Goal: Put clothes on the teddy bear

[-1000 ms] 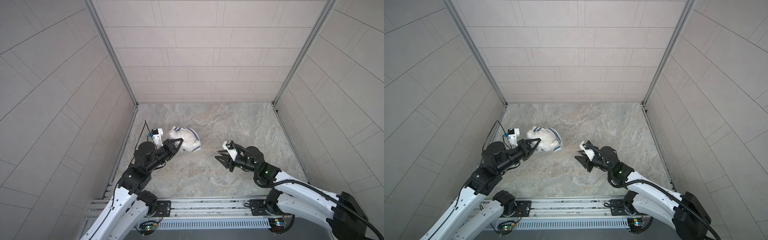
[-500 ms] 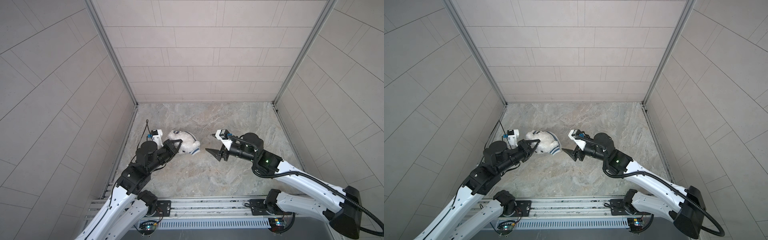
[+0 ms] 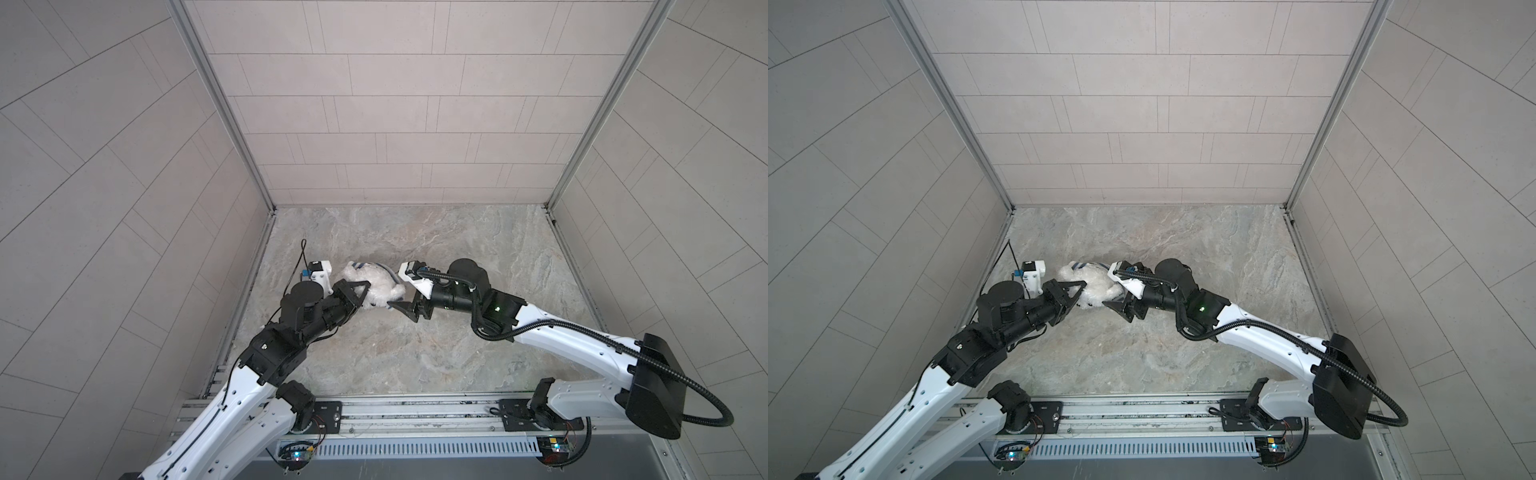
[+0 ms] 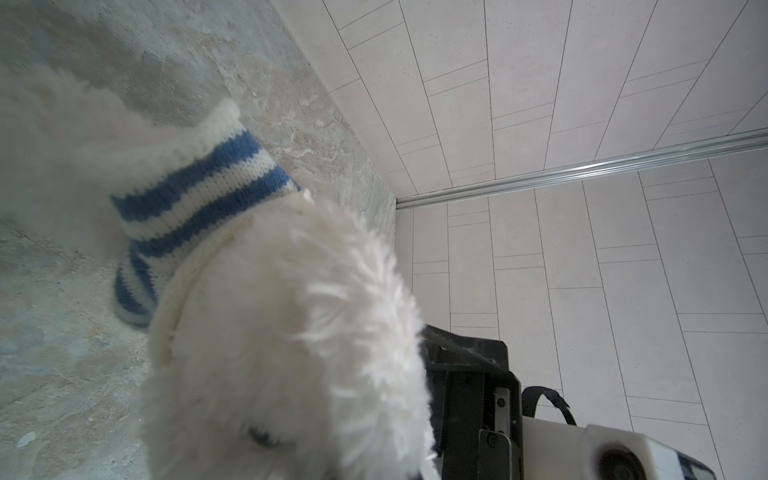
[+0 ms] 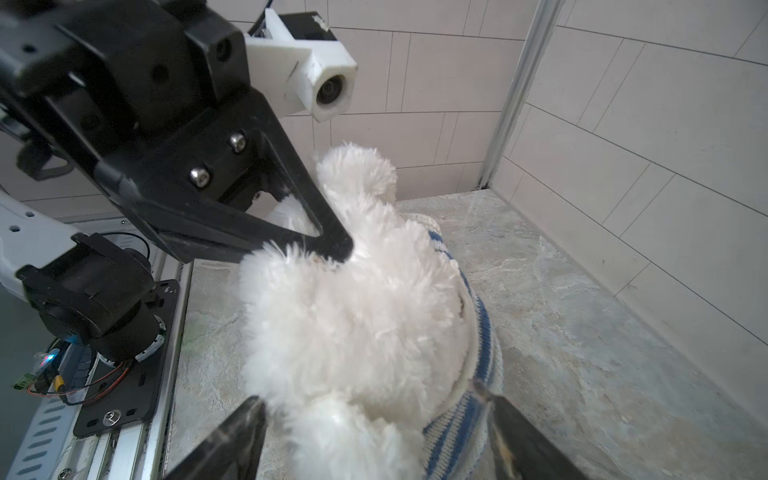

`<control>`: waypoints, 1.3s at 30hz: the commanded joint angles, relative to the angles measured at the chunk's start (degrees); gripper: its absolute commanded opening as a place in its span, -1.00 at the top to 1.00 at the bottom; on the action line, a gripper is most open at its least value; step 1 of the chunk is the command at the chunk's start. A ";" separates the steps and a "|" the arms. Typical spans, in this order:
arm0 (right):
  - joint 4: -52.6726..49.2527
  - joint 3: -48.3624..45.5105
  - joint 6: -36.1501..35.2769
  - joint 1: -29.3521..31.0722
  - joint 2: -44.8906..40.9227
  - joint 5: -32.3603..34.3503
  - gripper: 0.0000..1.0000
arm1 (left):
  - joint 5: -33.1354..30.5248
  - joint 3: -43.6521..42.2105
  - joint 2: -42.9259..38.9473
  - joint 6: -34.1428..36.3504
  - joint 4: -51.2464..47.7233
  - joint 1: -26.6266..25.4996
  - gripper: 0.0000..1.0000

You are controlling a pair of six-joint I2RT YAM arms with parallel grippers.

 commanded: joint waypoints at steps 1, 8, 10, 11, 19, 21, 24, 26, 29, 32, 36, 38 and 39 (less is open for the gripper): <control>2.43 2.19 -2.37 0.62 2.09 -2.38 -0.64 | -0.62 1.16 -0.06 -0.18 3.75 -0.43 1.00; 3.63 4.51 -2.12 0.97 6.03 -3.13 -0.21 | -0.31 0.77 0.62 -0.47 4.09 -0.59 1.00; 3.06 5.26 -2.02 0.97 6.99 -3.04 0.02 | -0.04 0.52 0.52 -0.76 4.59 -0.59 1.00; 2.41 5.64 -2.23 0.97 7.41 -2.87 0.20 | 0.12 0.37 0.41 -0.84 4.99 -0.62 1.00; 4.16 1.08 -1.97 -1.49 3.02 -4.64 1.00 | 8.58 -0.34 1.59 5.69 6.86 3.03 -0.15; 0.26 0.95 -2.83 -3.59 1.79 -6.71 1.00 | 14.02 -1.19 1.63 6.83 8.80 6.13 -0.37; 3.75 -1.88 0.87 -9.14 -0.41 -17.00 1.00 | 18.09 -1.44 -0.57 9.72 8.65 7.99 -0.47; 6.78 -3.63 2.95 -11.91 -2.44 -21.08 1.00 | 19.17 -0.78 -1.86 11.89 6.38 9.07 -0.44; 6.35 -4.39 2.37 -14.30 -6.07 -24.53 1.00 | 19.73 0.89 -3.16 15.59 2.10 11.30 -0.37; 4.95 -4.50 1.37 -16.21 -8.82 -27.57 1.00 | 23.29 0.05 -3.30 15.51 4.35 15.04 -0.41; 6.84 -5.61 2.37 -18.20 -10.85 -30.97 1.00 | 26.07 -3.21 -3.20 13.80 7.85 19.43 -0.47; 9.38 -6.30 4.08 -18.85 -11.38 -32.16 1.00 | 25.89 -4.99 -3.36 13.85 8.70 20.54 -0.53; 10.88 -6.74 5.05 -19.02 -11.51 -32.83 1.00 | 25.81 -6.40 -3.48 13.45 10.00 20.83 -0.55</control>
